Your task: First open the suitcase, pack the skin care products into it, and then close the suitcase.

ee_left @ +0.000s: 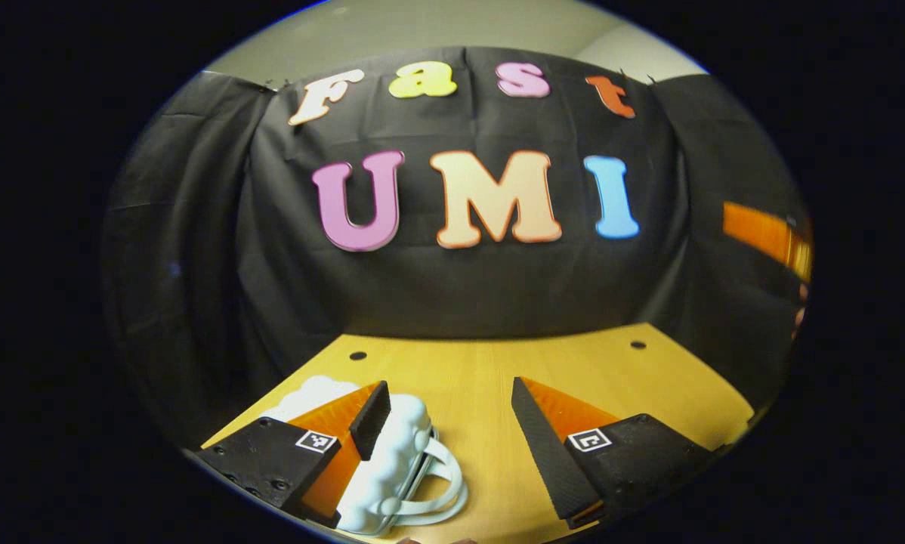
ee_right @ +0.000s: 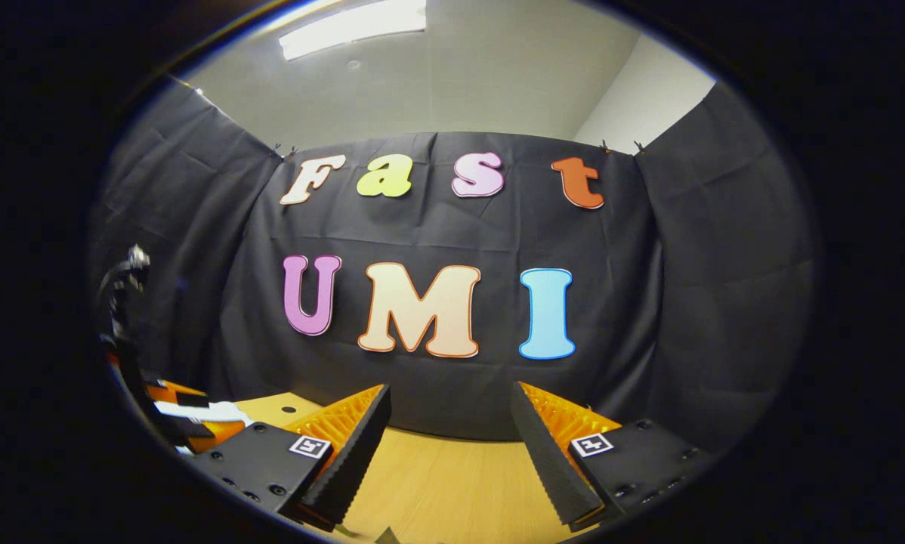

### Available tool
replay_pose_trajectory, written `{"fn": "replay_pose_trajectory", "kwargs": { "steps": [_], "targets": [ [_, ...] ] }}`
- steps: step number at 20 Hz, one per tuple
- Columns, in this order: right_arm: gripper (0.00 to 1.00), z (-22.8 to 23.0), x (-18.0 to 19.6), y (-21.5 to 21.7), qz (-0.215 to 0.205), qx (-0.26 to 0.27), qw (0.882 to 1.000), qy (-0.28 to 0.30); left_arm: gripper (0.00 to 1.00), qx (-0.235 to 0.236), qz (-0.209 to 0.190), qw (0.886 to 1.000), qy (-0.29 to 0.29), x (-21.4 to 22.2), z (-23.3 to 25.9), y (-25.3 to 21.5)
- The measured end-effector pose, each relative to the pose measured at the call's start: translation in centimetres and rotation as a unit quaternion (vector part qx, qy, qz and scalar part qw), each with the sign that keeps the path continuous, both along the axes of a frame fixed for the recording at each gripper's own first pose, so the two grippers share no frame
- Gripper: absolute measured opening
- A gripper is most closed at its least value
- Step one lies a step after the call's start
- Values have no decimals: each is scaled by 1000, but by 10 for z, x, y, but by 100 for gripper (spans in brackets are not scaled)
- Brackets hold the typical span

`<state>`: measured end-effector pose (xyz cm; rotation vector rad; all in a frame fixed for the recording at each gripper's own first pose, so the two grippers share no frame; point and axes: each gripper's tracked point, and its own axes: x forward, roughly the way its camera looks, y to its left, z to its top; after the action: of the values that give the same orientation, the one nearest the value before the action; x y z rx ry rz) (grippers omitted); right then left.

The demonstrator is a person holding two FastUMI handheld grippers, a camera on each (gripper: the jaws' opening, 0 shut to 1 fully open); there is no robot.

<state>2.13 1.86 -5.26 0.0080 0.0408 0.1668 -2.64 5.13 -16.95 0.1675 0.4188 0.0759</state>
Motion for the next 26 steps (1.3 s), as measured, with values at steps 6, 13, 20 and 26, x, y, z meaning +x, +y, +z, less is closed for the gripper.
{"fn": "replay_pose_trajectory", "kwargs": {
  "steps": [6,13,20,26],
  "targets": [
    [99,-14,-3,3,-26,6,999,26,95,-49,-14,991,122,-11,-87,-1],
    [99,-25,-7,-31,-65,-20,996,57,93,-58,-1,964,259,-32,-166,4],
    [99,-27,-9,-46,-78,-40,994,61,69,-58,-1,953,299,-35,-188,6],
    [99,-37,-10,-28,-53,-51,996,53,7,-39,-18,942,334,-36,-189,18]
  ]
}}
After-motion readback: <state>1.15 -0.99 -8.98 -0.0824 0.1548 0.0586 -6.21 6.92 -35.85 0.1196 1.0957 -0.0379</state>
